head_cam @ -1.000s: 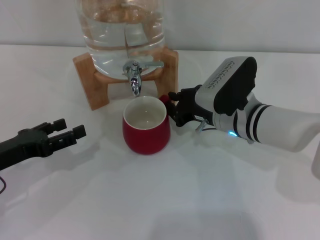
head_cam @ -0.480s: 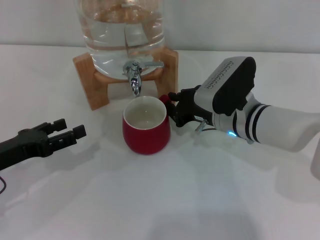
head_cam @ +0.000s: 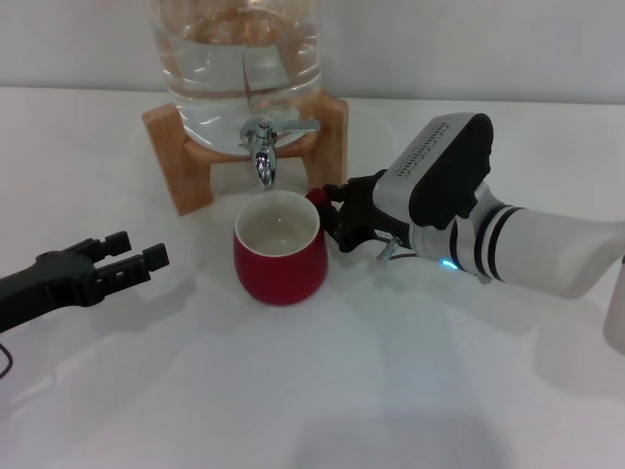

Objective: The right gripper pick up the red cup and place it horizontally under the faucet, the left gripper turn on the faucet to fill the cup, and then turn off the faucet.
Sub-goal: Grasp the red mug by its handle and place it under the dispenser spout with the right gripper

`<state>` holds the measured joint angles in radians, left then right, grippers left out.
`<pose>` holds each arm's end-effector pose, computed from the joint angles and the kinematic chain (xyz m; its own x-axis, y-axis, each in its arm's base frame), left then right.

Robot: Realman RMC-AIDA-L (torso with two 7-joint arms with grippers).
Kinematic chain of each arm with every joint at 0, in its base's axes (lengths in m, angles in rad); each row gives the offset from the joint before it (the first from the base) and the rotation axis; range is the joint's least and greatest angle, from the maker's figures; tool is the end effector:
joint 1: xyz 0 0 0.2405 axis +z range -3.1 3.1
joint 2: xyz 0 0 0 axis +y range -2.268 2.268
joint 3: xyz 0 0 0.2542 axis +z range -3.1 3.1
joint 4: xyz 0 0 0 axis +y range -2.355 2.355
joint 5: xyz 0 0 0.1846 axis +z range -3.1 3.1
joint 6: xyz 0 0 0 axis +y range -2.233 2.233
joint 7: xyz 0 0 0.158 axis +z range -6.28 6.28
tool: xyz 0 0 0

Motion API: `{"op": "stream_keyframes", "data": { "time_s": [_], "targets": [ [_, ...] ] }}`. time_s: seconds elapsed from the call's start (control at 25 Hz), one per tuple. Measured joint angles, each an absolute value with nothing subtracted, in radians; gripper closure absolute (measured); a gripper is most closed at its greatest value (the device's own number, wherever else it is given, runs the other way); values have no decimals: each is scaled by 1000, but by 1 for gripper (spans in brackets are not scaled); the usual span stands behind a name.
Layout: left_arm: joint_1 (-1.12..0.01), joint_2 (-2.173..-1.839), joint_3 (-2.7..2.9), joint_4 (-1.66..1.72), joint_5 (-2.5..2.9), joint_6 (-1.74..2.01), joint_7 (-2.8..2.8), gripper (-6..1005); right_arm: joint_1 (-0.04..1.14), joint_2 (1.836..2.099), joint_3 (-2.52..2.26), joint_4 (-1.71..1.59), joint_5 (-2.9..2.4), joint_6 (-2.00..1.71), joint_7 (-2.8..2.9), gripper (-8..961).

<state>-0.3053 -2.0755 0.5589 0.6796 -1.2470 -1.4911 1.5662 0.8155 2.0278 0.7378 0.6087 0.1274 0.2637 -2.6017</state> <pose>-0.3117 0.2782 0.0219 0.4817 0.5423 0.6884 0.8236 -0.5485 -0.1442 0.1489 0.3859 -0.1305 0.9364 -0.1526 -0.3160 -0.3123 -0.7732 -0.5520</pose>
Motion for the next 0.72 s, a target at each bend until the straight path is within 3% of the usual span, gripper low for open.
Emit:
{"op": "stream_keyframes", "data": {
  "time_s": [0.72],
  "targets": [
    [-304, -2075, 558, 680, -1246, -1487, 1566, 112, 802, 2025, 738, 613, 127, 264, -2599, 718]
  ]
}}
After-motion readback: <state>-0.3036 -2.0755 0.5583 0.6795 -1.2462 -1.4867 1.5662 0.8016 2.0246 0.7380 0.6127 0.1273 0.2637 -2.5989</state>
